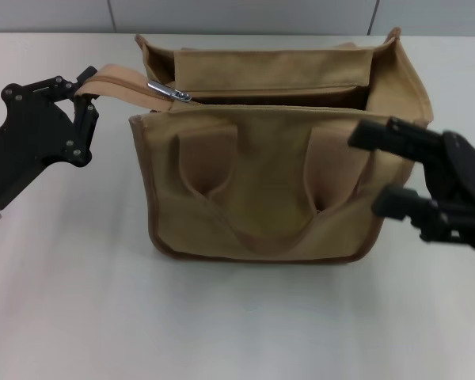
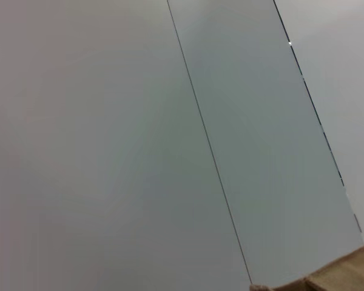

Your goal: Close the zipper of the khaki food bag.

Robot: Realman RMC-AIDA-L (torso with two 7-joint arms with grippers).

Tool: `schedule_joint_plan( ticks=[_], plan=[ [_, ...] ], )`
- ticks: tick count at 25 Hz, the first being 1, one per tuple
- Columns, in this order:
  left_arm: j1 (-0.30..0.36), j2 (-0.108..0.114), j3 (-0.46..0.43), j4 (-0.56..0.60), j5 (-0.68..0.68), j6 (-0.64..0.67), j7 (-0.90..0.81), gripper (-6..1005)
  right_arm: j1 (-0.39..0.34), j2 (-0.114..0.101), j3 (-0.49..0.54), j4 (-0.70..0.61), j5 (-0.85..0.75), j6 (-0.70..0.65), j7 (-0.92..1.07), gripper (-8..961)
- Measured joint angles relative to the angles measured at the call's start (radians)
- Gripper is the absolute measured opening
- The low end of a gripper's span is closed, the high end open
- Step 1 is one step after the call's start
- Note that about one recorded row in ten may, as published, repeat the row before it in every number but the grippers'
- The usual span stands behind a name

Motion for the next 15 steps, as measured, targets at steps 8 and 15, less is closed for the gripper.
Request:
schedule_joint_plan(
  ticks=[8,15],
  plan=[
    [-0.004,0.0,-0.004,-0.012,0.0,0.005,0.0,27,0.1,-0.003,-0.008,-0.223,0.014,0.029,0.264,791],
    [-0.006,0.0,-0.004,-0.014,0.0,0.006,0.0,27,0.155,-0.005,-0.117,-0.467,0.005,0.167,0.43,791]
  ],
)
